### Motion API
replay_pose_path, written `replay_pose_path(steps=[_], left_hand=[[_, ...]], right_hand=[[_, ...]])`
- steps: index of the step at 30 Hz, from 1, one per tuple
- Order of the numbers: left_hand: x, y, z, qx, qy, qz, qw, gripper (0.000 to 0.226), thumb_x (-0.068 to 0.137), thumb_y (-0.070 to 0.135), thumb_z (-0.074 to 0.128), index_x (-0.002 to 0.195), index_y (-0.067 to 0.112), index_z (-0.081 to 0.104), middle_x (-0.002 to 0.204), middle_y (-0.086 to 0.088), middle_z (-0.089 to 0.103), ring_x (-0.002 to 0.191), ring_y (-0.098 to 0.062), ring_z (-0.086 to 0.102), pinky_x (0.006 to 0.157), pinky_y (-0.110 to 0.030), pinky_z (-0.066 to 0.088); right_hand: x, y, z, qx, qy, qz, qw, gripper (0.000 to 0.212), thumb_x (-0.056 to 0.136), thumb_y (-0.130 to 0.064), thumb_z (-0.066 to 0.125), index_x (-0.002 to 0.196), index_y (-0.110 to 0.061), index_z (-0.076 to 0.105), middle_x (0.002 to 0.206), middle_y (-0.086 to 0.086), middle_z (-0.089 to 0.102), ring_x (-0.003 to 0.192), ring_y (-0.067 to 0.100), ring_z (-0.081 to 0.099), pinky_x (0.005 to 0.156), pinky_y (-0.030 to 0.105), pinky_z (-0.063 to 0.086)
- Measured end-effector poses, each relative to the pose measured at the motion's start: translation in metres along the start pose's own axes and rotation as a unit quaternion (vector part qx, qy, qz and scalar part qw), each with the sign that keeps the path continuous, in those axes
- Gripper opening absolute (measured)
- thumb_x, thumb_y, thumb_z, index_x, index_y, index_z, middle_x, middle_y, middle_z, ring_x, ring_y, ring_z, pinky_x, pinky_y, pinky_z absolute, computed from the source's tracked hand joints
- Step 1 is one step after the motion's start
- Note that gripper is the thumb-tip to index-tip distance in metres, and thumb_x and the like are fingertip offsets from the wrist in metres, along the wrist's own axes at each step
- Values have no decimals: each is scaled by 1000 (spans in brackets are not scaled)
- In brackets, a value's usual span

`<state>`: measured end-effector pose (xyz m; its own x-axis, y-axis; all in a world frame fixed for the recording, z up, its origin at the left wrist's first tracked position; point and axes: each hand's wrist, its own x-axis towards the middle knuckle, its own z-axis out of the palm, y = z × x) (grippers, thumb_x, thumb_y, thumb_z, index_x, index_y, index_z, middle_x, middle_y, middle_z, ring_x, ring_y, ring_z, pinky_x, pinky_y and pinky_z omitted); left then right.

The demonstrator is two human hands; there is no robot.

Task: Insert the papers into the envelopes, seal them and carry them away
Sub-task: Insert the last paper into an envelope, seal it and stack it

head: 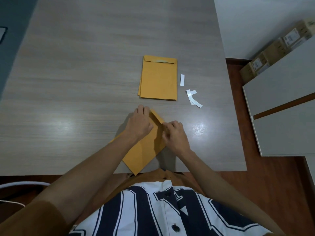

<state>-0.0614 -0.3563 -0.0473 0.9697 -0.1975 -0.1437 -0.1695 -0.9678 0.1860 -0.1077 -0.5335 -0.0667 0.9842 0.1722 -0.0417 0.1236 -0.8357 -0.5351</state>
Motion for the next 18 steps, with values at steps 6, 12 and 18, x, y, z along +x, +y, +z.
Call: replay_pose_path(steps=[6, 12, 18], left_hand=[[0, -16, 9, 74, -16, 153, 985, 64, 88, 18, 55, 149, 14, 35, 156, -5, 34, 138, -26, 37, 100, -39, 41], [-1, -27, 12, 178, -108, 181, 961, 61, 104, 34, 25, 158, 19, -1, 166, 1, -9, 152, -24, 3, 113, -42, 26], [-5, -25, 14, 221, -109, 164, 955, 64, 104, 47, 15, 157, 20, -6, 165, 3, -12, 151, -30, 4, 113, -54, 22]], right_hand=[[-3, -4, 14, -109, -54, -61, 991, 48, 95, -27, 49, 138, -5, 50, 139, 9, 52, 109, 25, 51, 97, 38, 47], [0, 1, 20, -251, -38, -104, 962, 55, 102, -37, 25, 146, -11, 44, 151, 6, 44, 85, 24, 52, 70, 37, 44], [-5, 10, 12, -312, -41, -99, 944, 54, 103, -42, 20, 148, -24, 42, 153, -7, 43, 88, 25, 52, 70, 37, 38]])
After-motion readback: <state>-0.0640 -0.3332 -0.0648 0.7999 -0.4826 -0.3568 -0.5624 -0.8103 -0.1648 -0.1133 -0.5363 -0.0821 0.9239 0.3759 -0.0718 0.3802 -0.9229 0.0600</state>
